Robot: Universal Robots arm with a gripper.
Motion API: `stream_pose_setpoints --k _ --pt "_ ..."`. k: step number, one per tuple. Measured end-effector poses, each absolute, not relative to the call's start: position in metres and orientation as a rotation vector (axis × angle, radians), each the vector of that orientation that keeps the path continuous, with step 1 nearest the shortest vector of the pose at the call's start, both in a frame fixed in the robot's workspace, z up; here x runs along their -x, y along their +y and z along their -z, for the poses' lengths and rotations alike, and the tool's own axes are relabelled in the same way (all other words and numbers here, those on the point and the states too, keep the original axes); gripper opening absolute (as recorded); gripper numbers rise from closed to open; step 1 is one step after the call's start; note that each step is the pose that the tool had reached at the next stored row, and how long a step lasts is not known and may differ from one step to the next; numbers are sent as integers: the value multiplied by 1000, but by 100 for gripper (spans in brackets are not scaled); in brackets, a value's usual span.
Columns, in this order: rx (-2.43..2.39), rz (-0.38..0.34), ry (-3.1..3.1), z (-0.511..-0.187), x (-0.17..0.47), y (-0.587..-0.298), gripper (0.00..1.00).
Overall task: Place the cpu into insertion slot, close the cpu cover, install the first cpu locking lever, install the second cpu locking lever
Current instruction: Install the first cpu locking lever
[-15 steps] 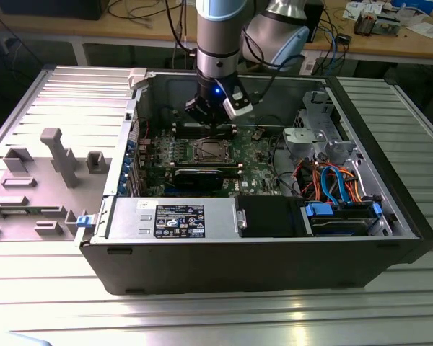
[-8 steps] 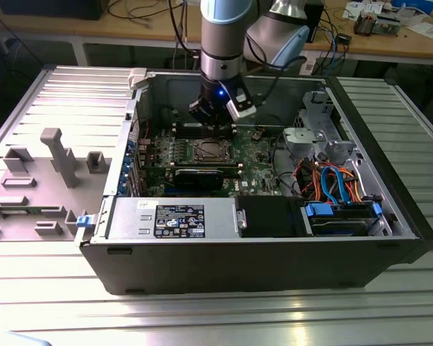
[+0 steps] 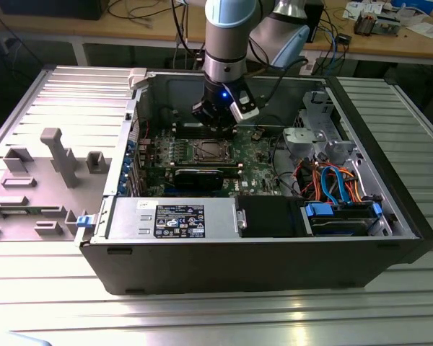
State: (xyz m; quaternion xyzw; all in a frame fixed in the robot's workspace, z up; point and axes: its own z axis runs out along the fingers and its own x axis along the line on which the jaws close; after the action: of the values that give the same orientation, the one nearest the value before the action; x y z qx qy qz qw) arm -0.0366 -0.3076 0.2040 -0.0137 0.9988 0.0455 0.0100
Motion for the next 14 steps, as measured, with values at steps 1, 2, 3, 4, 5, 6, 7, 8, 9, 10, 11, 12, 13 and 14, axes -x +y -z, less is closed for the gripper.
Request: stream_pose_setpoints --k 1,2,3,4,5,6,7,8,9,10,11,12,13,14 --pt "42 -142 3118 -204 37 -308 11" --pt "42 -142 3118 -204 37 -308 11" --pt "43 -142 3118 -204 37 -308 11" --pt "43 -142 3118 -204 37 -308 11" --pt "43 -142 3118 -204 37 -307 11" --pt "43 -142 3118 -204 36 -307 11" --pt "43 -142 3118 -204 36 -307 11" --pt "43 -142 3118 -205 36 -307 11" --pt "43 -142 3118 -205 37 -307 11" --pt "43 -142 3118 -205 36 -307 11" --pt "43 -142 3118 -205 36 -307 11" --pt "43 -143 3118 -205 36 -307 11" --pt "43 -142 3118 -205 36 -307 11" --pt "43 -142 3118 -205 36 -307 11"
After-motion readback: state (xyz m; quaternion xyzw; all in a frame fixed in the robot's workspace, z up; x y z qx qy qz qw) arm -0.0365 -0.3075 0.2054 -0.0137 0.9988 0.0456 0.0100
